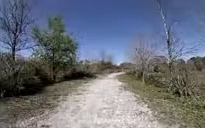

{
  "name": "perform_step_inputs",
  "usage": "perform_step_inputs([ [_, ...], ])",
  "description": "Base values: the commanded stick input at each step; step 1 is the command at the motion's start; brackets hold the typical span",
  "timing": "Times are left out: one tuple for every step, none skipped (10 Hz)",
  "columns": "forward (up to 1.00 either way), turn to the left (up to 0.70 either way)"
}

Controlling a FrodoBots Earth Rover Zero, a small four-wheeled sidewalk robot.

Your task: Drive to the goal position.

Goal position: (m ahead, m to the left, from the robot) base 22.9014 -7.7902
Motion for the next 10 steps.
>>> perform_step_inputs([
  [0.7, 0.0],
  [0.7, 0.0],
  [0.7, 0.0],
  [0.7, 0.0],
  [0.7, 0.0],
  [0.7, 0.0],
  [0.7, 0.0],
  [0.7, 0.0],
  [0.7, 0.0],
  [0.7, 0.0],
])
